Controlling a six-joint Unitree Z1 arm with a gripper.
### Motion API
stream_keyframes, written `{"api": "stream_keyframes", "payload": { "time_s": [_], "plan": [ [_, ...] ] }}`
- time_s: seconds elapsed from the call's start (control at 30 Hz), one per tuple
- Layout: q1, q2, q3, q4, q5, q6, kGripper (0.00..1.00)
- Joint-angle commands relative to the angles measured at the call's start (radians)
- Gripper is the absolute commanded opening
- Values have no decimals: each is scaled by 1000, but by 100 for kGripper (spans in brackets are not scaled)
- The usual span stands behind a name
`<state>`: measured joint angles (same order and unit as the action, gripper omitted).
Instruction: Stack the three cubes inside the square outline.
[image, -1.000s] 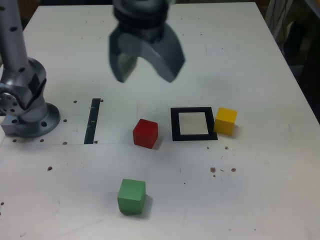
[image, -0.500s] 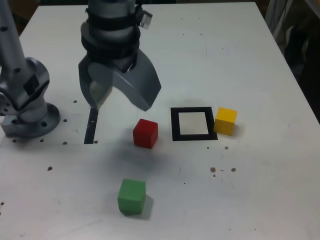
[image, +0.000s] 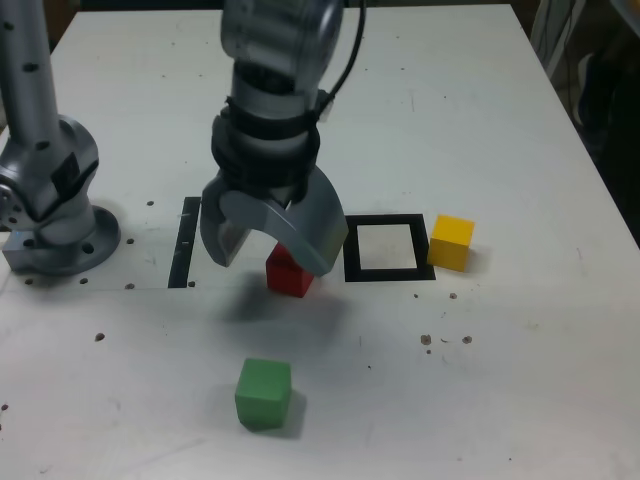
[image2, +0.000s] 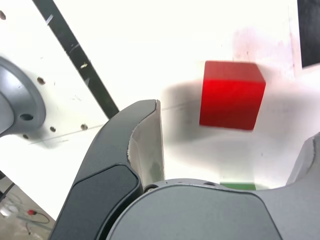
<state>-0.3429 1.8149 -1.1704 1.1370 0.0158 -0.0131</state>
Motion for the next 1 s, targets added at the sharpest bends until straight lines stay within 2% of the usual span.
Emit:
{"api": "stream_keyframes", "payload": {
  "time_s": [0.0, 0.23, 0.43, 0.8, 0.97],
  "plan": [
    [7, 26, 1, -19, 0, 11, 98],
    [15, 105, -19, -53, -2, 38, 92],
    [32, 129, -6, -53, 2, 39, 83],
    [41, 136, 0, -73, 11, 42, 40],
    [41, 143, 0, -79, 8, 42, 35]
  ]
}}
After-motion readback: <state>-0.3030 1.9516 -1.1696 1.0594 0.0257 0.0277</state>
